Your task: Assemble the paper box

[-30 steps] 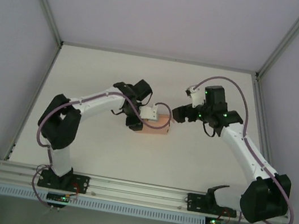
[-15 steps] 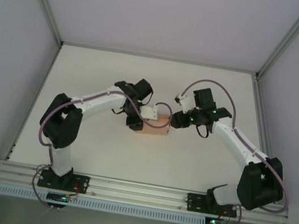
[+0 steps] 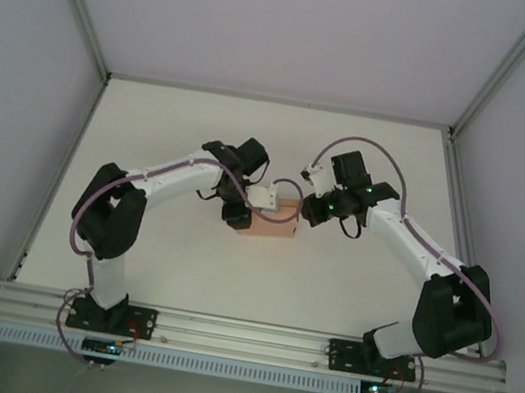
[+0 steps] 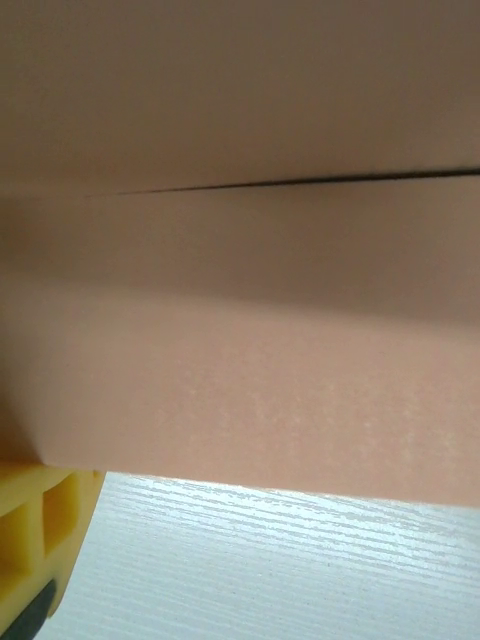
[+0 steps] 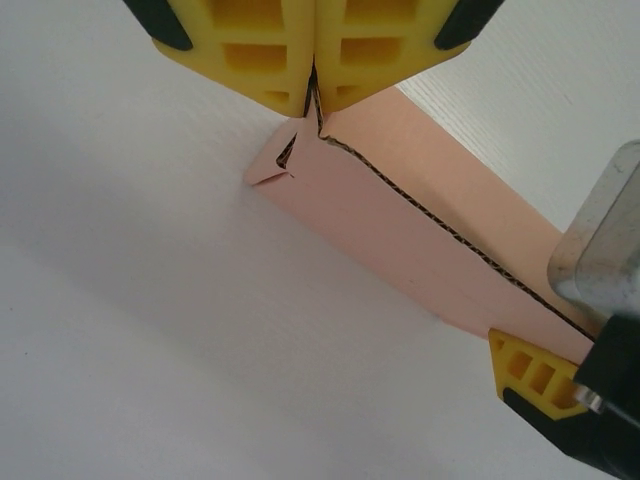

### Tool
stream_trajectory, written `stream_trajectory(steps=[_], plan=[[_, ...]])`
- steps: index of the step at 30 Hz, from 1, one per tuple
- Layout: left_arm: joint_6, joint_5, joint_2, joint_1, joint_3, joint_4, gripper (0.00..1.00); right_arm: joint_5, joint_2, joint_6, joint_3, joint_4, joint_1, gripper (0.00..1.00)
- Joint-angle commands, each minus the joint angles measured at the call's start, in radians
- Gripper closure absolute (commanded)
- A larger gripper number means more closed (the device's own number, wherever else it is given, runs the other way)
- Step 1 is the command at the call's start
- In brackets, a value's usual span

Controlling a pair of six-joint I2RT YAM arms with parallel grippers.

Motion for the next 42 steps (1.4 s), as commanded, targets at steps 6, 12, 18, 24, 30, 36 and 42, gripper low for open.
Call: stream_trajectory(steps=[6,12,18,24,30,36,42], plan=[[-0.013,0.019,0.001,0.0,0.004,-0.004,0.64,0.174,-0.061,0.337,-0.07,0.127,0.096,1.0],[-0.019,0.017,-0.004,0.0,0.006,0.006,0.62,0.361,-0.146,0.405,-0.222,0.323,0.166,1.0],[-0.03,0.023,-0.005,0.0,0.002,0.014,0.59,0.383,-0.182,0.382,-0.371,0.504,0.181,1.0],[-0.041,0.02,-0.008,0.0,0.008,0.026,0.57,0.461,-0.204,0.337,-0.451,0.58,0.215,1.0],[-0.045,0.024,-0.01,0.0,0.015,0.039,0.55,0.533,-0.217,0.319,-0.503,0.657,0.257,1.0],[-0.044,0.03,-0.022,-0.001,0.005,0.053,0.54,0.527,-0.2,0.265,-0.529,0.703,0.298,1.0],[-0.049,0.037,-0.026,-0.001,0.007,0.067,0.51,0.571,-0.191,0.29,-0.524,0.704,0.309,1.0]])
